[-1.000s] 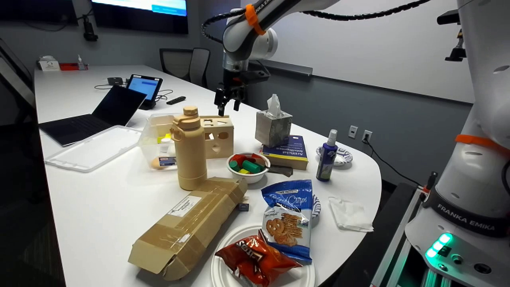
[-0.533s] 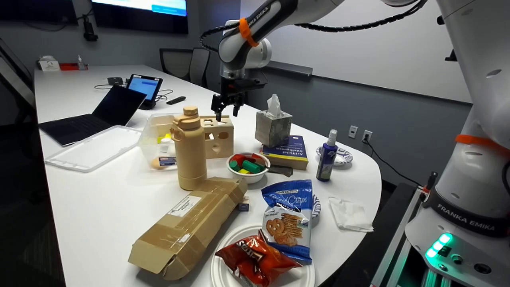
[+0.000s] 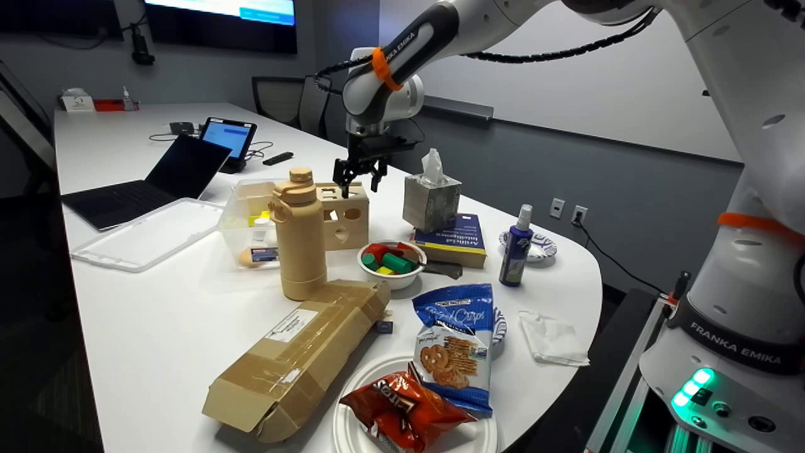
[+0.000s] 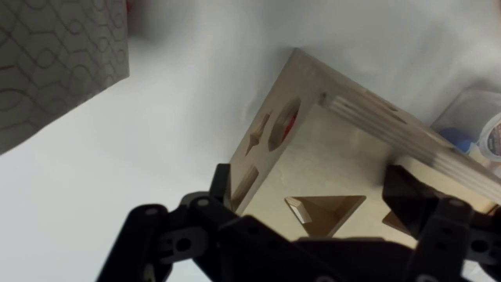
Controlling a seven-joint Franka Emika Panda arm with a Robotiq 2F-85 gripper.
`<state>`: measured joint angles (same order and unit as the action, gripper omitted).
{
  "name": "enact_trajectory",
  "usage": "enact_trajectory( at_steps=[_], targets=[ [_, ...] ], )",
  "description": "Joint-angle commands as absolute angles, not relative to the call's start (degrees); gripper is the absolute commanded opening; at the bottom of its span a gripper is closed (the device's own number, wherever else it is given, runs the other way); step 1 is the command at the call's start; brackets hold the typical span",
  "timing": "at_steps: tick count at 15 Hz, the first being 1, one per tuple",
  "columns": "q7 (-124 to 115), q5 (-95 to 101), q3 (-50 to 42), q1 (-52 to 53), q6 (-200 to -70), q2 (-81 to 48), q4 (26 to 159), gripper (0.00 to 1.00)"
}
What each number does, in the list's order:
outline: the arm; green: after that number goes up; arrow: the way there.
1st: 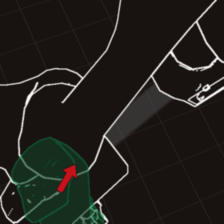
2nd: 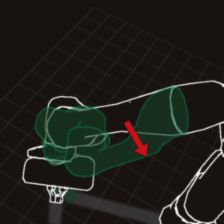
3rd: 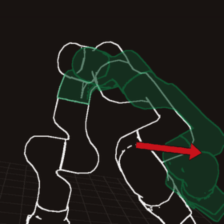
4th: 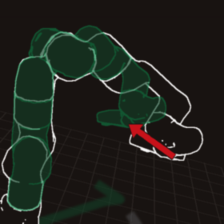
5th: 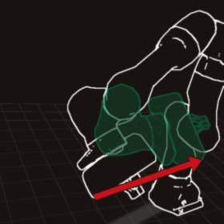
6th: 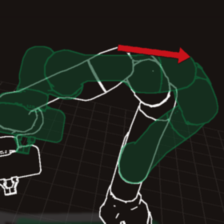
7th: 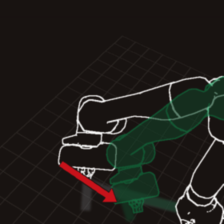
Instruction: Open the cube-shaped wooden object
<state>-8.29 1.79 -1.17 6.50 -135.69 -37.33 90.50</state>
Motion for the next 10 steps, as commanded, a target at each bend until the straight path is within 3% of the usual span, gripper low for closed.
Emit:
enact_trajectory(
  at_steps=[1, 10],
  targets=[
    [-12.4, 3.8, -2.9, 7.9, -135.3, -39.6, 87.5, 1.0],
    [-16.6, 5.7, -5.3, 8.8, -135.1, -39.8, 87.2, 1.0]
  ],
)
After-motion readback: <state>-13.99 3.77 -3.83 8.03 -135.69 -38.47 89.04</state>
